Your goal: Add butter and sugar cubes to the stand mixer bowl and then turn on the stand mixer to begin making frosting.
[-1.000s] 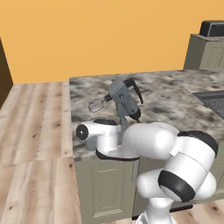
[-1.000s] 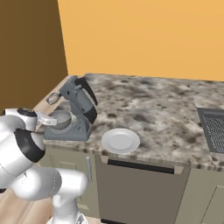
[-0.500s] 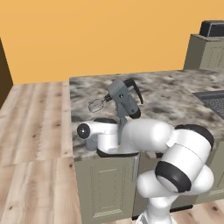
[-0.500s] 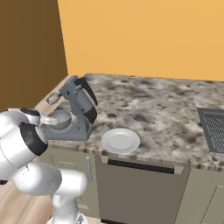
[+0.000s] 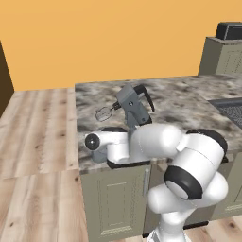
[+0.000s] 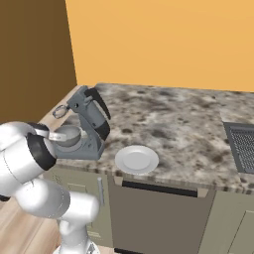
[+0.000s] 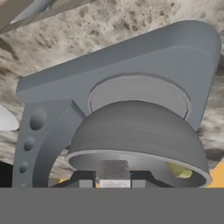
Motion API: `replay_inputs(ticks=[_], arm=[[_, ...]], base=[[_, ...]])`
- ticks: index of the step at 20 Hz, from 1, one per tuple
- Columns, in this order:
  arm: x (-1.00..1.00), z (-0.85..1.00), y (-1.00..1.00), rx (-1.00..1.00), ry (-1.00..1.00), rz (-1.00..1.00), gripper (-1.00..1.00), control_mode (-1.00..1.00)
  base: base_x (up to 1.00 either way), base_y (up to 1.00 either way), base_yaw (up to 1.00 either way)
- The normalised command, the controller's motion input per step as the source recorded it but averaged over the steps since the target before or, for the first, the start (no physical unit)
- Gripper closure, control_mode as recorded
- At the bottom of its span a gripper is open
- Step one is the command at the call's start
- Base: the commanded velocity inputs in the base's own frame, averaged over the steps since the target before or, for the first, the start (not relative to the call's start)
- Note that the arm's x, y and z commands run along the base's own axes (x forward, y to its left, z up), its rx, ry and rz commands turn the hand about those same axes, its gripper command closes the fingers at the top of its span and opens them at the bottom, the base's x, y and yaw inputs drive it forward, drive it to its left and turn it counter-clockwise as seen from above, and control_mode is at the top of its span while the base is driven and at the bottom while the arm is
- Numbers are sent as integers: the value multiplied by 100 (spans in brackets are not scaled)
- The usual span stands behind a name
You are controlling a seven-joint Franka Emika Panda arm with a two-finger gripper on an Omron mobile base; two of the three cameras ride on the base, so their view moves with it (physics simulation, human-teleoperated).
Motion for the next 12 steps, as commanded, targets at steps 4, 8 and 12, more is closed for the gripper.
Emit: replay_inputs(ticks=[4,8,12], arm=[[1,0,0,3,0,4,-100,-100],[0,5,0,6,0,2,-100,-100],[0,38,0,5,0,0,-100,-100]], base=[[0,0,0],[0,0,0],[0,0,0]])
